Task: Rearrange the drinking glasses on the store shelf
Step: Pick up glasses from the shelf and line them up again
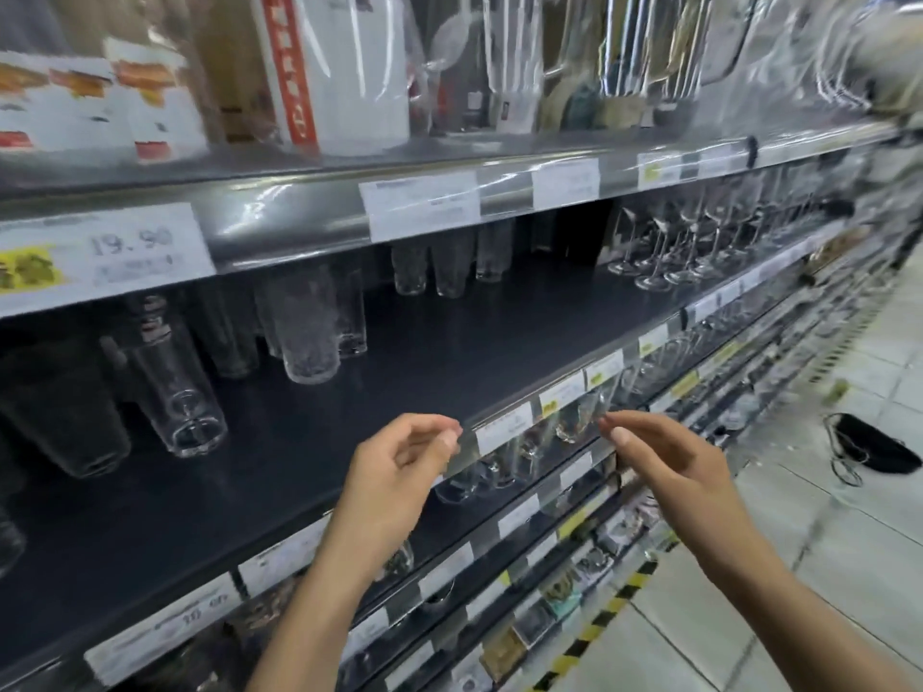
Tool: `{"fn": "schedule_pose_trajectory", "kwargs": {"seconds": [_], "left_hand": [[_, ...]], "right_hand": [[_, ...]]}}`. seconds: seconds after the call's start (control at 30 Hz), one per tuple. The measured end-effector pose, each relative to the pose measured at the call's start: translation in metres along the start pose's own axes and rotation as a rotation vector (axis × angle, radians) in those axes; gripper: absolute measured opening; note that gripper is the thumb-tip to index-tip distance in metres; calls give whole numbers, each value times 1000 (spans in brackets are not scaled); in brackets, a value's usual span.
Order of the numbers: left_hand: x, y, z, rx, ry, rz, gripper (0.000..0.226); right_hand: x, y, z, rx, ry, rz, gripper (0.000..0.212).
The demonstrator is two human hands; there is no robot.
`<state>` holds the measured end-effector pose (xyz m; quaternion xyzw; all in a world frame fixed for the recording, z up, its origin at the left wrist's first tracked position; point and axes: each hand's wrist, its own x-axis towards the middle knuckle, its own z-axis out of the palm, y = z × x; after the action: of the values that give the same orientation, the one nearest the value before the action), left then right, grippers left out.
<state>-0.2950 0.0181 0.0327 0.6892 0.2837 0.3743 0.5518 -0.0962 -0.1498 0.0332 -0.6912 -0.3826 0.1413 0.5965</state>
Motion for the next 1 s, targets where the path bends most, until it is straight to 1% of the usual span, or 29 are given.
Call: {"fn": "schedule_pose_trajectory", "kwargs": {"seconds": [0.1,0.2,0.3,0.43,0.53,0.67,0.8,0.93,1.0], "left_hand": [[15,4,36,13,-26,-9,12],[35,3,75,75,-30,6,11],[55,1,113,99,18,-7,11],[80,-3,158,127,72,-35,13],[96,-7,179,184,110,-66,13],[124,-13,191,235,190,-126,12],[163,-18,190,217,282,-143,13],[220,-31,185,225,370,-187,28],[251,-43,177,271,407,-234,37]], "right_hand": [[19,18,-27,-17,-24,19,32],[48,41,-58,-55,-69,12,33],[80,65,-90,-73,-118,11,29],[123,90,-127,-100,-210,-1,32],[156,102,-140,-109,-275,-9,25],[204,108,-141,-138,-322,-63,20],[262,109,-122,-227,-362,-103,25],[326,113,-86,-314,-462,-127,37],[359,116,-63,-277,-506,-61,42]]}}
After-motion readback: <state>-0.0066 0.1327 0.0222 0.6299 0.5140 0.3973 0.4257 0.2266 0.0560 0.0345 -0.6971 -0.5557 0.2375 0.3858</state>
